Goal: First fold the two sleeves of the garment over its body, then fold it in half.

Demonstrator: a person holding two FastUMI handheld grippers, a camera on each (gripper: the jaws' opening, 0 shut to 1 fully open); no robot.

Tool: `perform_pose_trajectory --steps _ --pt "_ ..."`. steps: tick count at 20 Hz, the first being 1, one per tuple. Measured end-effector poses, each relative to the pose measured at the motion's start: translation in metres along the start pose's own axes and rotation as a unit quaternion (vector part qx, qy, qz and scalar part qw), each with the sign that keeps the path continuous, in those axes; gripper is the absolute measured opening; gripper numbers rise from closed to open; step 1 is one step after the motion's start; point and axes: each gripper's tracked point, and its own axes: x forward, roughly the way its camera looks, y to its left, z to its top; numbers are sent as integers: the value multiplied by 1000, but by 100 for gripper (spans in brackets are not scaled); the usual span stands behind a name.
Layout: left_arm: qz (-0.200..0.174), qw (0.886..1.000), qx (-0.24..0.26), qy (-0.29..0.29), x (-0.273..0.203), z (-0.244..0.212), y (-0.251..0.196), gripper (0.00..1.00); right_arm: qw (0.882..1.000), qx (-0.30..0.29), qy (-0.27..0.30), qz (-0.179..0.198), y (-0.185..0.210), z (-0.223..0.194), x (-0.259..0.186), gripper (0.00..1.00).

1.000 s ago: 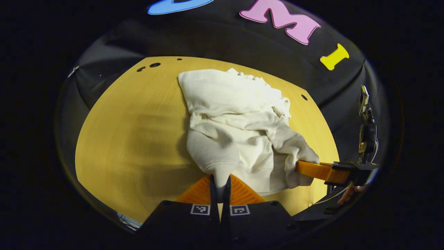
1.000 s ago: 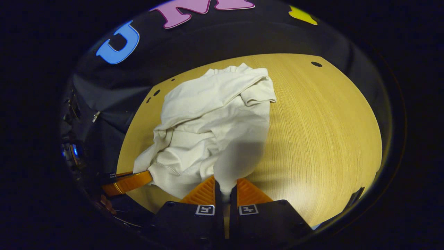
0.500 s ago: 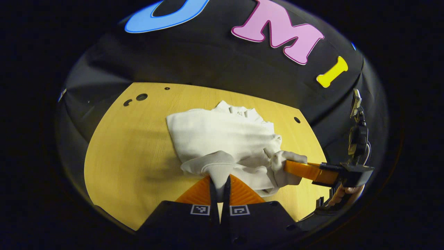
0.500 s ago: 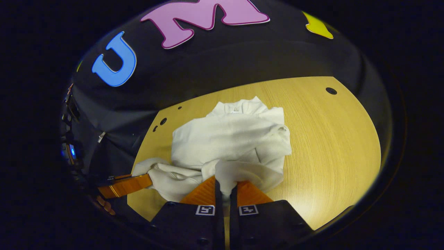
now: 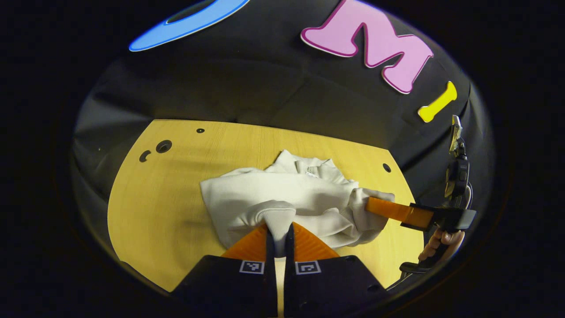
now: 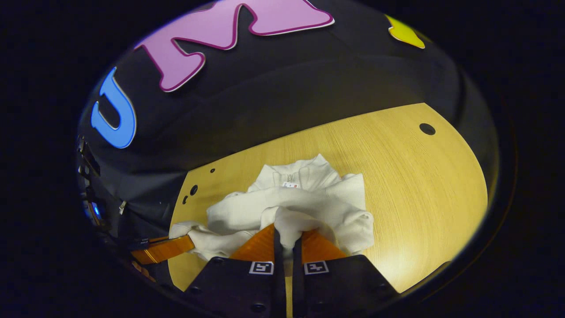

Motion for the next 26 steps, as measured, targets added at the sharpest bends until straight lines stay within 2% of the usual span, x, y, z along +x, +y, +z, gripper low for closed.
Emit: perform_pose_trajectory --steps 2,4,5,6,7,8,9,10,12,13,14,16,23,26 --pt "9 1000 -6 1 16 10 5 14 999 35 4 -6 -7 5 17 10" --pt "16 1000 -2 2 33 16 7 18 998 70 7 -5 -10 10 28 17" --pt "21 1000 7 2 40 19 9 20 997 79 8 -10 -15 11 35 10" --pt "31 999 21 -4 47 24 14 24 996 84 7 -13 -17 12 38 22" --pt "42 998 35 -12 52 30 19 28 996 85 6 -13 -19 12 43 26" --pt "46 998 46 -18 55 33 20 37 997 79 4 -13 -17 12 46 36" --pt "48 997 53 -25 57 38 19 51 998 68 -2 -15 -18 11 48 29" --pt "48 997 60 -33 59 42 17 46 998 56 -9 -12 -16 12 49 52" --pt "44 996 61 -44 59 46 13 72 999 33 -23 -10 -12 13 46 70" --pt "40 996 56 -53 55 48 9 80 999 23 -31 -10 -10 15 40 93" --pt "33 996 52 -64 50 51 5 93 999 11 -40 -12 -10 18 38 98" --pt "32 994 51 -89 37 58 0 98 998 -13 -64 -21 -11 24 23 98" --pt "36 985 64 -155 -34 73 -13 98 990 -66 -127 -20 4 41 -42 98" --pt "59 978 92 -177 -66 60 -12 98 986 -85 -144 -10 13 34 -71 98"
